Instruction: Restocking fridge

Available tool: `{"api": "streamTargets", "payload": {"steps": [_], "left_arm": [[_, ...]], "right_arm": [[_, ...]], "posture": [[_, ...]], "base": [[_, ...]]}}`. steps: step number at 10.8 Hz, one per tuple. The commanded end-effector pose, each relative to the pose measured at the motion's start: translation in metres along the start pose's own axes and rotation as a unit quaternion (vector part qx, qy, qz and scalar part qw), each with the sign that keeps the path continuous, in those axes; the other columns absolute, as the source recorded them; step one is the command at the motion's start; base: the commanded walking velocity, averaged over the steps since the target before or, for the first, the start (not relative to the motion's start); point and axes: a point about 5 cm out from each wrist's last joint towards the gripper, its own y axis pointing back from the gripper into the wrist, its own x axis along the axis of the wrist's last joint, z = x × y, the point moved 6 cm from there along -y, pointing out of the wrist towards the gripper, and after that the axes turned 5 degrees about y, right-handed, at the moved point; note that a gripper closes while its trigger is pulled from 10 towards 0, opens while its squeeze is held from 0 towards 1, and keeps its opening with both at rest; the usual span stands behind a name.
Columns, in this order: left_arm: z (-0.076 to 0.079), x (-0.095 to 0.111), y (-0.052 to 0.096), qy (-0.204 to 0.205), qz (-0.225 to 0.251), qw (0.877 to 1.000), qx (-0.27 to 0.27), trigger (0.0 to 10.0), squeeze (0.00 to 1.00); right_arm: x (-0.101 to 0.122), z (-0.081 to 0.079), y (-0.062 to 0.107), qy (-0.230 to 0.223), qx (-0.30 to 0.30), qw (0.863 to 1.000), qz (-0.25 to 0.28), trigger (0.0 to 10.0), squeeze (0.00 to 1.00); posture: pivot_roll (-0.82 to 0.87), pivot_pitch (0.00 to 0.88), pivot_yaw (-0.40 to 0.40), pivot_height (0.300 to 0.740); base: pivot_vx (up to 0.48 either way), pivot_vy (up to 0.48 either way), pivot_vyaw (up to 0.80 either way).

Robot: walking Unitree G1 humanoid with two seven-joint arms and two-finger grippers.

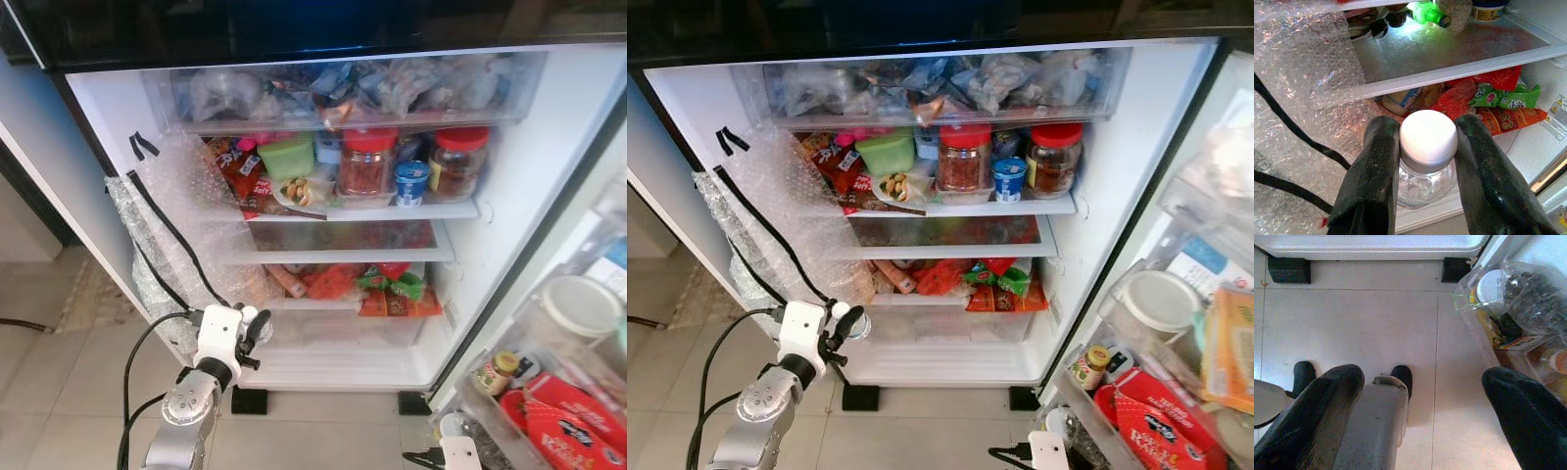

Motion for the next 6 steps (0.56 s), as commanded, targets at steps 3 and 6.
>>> {"api": "streamTargets", "payload": {"steps": [3, 6], "left_arm": [[0.0, 0.0053, -0.0019, 0.002, 0.006, 1.0, -0.003, 10.0, 0.0], [-0.0025, 0.003, 0.0005, 0.001, 0.002, 1.0, -0.001, 10.0, 0.0]], "right_arm": [[-0.0028, -0.0011, -0.0001, 0.013, 0.003, 1.0, -0.01, 10.0, 0.0], [-0.002, -0.0008, 0.0, 0.018, 0.003, 1.0, -0.007, 10.0, 0.0]], "posture": [[-0.03, 0.033, 0.062, 0.74], [-0.03, 0.042, 0.061, 0.74]], "base": [[0.293, 0.0, -0.15], [0.3, 0.0, 0.0]]}}
